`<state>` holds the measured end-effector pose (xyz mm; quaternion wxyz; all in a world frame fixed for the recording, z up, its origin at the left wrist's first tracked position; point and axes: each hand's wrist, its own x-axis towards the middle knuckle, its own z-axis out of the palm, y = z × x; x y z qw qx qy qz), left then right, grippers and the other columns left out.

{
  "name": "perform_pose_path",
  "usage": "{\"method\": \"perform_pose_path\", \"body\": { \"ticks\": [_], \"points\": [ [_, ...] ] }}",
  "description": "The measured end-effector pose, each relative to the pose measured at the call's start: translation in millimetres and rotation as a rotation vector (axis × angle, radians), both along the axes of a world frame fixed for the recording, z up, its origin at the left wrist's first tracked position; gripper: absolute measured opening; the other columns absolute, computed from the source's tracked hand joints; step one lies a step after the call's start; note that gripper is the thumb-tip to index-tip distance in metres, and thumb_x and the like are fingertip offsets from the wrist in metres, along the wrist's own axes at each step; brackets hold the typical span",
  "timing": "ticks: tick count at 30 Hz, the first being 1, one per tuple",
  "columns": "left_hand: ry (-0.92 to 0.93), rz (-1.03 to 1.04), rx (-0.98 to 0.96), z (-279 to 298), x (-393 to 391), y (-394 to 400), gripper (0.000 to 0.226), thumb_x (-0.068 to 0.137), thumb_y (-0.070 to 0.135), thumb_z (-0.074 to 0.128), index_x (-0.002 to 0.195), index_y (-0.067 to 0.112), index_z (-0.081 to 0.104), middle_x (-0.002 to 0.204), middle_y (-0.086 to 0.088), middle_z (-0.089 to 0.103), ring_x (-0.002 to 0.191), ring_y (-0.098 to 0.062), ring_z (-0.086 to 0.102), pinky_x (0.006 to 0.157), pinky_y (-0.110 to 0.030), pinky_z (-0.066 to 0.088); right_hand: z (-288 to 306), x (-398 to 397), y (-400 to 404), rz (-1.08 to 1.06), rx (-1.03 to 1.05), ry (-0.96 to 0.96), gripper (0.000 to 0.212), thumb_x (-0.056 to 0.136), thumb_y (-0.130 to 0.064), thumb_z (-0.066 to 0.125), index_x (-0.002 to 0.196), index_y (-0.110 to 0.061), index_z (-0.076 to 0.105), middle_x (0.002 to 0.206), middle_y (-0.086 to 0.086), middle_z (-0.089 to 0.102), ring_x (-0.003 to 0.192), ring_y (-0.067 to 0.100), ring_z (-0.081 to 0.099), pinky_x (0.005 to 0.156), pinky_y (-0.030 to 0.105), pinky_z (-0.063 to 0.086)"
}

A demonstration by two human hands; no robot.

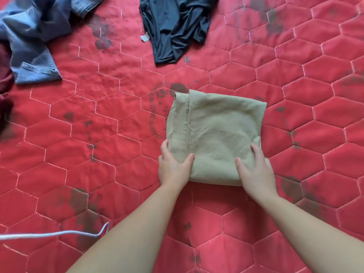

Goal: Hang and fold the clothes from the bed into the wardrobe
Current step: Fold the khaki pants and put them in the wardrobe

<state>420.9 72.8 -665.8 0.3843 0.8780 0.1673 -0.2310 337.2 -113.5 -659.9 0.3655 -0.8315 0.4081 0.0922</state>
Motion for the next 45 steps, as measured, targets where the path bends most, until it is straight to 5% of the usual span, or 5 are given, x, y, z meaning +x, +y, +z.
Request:
{"method": "perform_pose_path", "body": {
  "ticks": [14,21,31,35,45],
  "points": [
    [0.852,-0.012,-0.394,18.5,-19.0,64.7,0.041,0.071,0.031,0.083,0.102,0.007,0.069,0.077,-0.008,0.072,0.059,-0.022,0.066,0.050,-0.025,0.047,35.6,-73.0,13.1,0.904,-0.456,-0.061,0.092,0.060,-0.083,0.056,0.130,-0.023,0.054,0.140,0.011,0.050,0.127,0.031,0.050,0.109,0.052,0.022],
    [0.996,0.022,-0.347,30.2,-23.6,68.6,0.019,0.082,0.038,0.070,0.081,0.021,0.062,0.059,0.002,0.058,0.049,-0.011,0.052,0.050,-0.023,0.028,42.4,-37.1,32.9,1.285,-0.399,0.162,0.079,0.066,-0.034,0.071,0.136,-0.030,0.034,0.128,-0.004,0.050,0.115,0.023,0.055,0.075,0.035,0.045],
    [-0.220,-0.524,-0.086,63.9,-19.8,77.0,0.066,0.074,0.066,0.057,0.129,0.031,0.053,0.125,0.020,0.052,0.113,0.004,0.048,0.096,-0.015,0.036,63.6,44.0,21.9,1.204,0.187,0.643,0.006,0.076,-0.020,0.065,0.073,-0.022,0.060,0.073,-0.004,0.064,0.080,0.024,0.066,0.069,0.034,0.053],
    [0.105,-1.020,-0.122,94.8,-9.4,59.3,0.061,0.064,0.063,0.077,0.118,0.042,0.058,0.098,0.027,0.063,0.089,0.005,0.061,0.079,-0.020,0.051,67.2,61.3,2.4,1.083,0.337,0.752,0.014,0.078,-0.015,0.073,0.075,-0.024,0.062,0.076,-0.005,0.066,0.077,0.018,0.065,0.068,0.027,0.052],
    [0.473,-0.531,-0.514,37.0,-3.3,58.7,0.030,0.086,0.022,0.073,0.115,0.026,0.066,0.110,0.011,0.072,0.104,-0.003,0.066,0.077,-0.013,0.051,48.9,53.9,-45.1,0.648,0.491,0.553,0.007,0.072,-0.011,0.076,0.069,-0.017,0.075,0.074,0.004,0.074,0.068,0.020,0.071,0.059,0.028,0.055]
  ]
}}
